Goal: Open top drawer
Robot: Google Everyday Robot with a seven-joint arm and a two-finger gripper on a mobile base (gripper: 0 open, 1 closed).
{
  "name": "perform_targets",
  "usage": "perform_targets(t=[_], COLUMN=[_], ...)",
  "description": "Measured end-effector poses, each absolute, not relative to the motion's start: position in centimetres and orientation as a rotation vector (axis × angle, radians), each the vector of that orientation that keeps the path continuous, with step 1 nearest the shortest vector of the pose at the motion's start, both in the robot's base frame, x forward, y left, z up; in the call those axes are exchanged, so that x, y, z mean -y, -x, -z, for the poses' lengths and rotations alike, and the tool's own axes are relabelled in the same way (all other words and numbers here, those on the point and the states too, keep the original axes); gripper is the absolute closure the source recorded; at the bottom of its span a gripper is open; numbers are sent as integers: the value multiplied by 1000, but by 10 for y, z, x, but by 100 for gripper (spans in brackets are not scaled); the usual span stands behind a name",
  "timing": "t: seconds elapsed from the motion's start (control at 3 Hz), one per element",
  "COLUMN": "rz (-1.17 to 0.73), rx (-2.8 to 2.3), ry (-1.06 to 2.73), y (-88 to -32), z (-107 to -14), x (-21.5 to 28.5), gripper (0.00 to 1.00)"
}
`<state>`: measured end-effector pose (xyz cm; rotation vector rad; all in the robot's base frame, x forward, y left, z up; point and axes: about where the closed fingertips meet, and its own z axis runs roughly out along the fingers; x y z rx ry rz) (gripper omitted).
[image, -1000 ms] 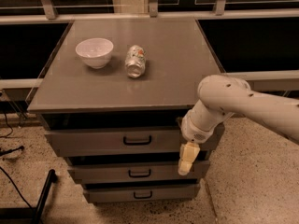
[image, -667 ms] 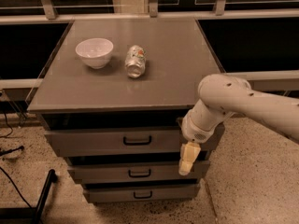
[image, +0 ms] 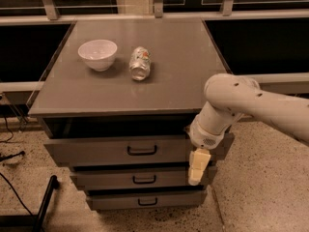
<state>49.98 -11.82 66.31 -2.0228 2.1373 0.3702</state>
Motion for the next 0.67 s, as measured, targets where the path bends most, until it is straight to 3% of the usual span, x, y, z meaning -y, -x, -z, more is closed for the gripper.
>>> perform_targets(t=[0.67], rz=[-425], rx=[-2209], ry=[2059], y=[-471], z=[-677], x=[131], gripper=[0])
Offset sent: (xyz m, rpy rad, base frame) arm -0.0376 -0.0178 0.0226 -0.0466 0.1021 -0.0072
